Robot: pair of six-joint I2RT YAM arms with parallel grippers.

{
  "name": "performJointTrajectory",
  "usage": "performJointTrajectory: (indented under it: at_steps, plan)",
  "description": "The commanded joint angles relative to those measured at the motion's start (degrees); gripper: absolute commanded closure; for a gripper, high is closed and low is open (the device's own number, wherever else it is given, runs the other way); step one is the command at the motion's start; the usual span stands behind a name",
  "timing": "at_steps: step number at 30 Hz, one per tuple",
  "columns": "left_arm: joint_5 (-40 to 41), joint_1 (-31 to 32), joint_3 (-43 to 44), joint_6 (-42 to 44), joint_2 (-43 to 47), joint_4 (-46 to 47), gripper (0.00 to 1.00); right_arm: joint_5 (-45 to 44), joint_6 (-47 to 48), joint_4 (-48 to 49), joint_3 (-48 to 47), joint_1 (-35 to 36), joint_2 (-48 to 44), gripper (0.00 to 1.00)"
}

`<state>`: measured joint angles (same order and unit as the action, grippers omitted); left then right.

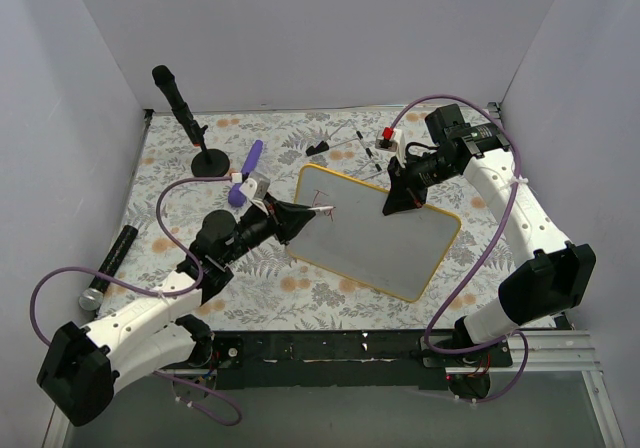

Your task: Write a sentence on the whiteboard

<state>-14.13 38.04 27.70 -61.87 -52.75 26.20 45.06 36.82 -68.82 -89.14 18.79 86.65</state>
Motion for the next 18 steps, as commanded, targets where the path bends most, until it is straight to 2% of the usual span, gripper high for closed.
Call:
performJointTrajectory:
  at_steps: [1,10,18]
  plan:
    - [0.24,-0.07,2.70,0.17,-0.95,2.10,1.00,5.83,1.24,2.11,-1.12,0.37,-1.49,0.99]
    - [1.30,-0.07,4.38,0.95,-4.11,3.43,1.00,5.92,1.33,2.20,-0.68,0.29,-1.66,0.99]
    - [1.91,-0.07,1.92,1.57,-4.38,1.40,1.00,5.92,1.33,2.28,-0.59,0.29,-1.75,0.99]
